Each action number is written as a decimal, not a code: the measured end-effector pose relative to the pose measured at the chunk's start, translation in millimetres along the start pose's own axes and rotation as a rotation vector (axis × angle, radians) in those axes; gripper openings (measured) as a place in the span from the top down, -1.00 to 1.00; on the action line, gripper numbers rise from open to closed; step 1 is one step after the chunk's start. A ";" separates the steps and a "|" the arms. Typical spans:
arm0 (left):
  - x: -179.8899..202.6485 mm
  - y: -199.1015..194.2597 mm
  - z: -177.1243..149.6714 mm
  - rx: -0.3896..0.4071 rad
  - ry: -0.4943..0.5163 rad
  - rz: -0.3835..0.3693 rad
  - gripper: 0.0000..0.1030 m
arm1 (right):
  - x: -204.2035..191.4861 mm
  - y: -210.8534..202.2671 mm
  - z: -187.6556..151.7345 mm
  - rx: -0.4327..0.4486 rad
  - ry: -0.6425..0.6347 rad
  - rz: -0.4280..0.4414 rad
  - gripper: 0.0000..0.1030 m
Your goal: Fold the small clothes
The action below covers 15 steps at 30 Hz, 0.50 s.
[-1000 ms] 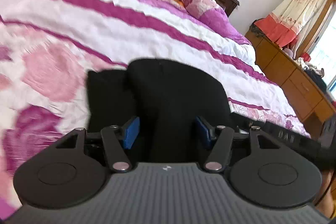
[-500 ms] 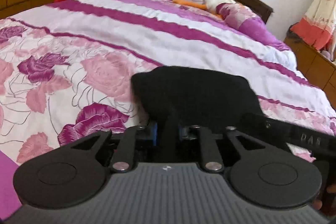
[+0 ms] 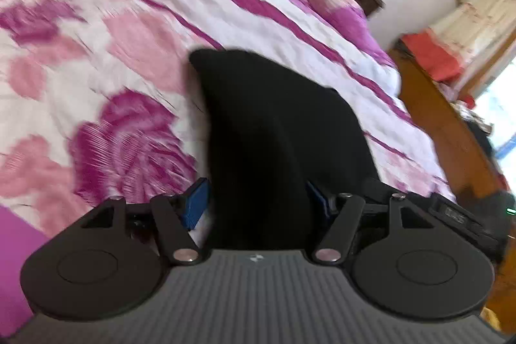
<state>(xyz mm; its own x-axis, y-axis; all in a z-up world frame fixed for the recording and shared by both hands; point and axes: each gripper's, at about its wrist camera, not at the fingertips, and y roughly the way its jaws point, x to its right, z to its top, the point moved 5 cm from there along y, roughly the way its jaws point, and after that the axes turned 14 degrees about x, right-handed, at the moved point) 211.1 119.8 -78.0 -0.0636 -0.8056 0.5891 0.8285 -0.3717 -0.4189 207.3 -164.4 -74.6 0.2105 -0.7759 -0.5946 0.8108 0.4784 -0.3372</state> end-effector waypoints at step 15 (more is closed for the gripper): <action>76.6 0.9 -19.1 -0.045 0.054 -0.209 0.26 | -21.6 -49.8 31.0 0.090 -0.085 0.056 0.21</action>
<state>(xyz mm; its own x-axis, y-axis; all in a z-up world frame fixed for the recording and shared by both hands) 196.4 48.9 -46.4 -0.2617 -0.7321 0.6289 0.7686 -0.5522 -0.3230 179.3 -184.2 -22.3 0.2999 -0.7828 -0.5452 0.8411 0.4866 -0.2361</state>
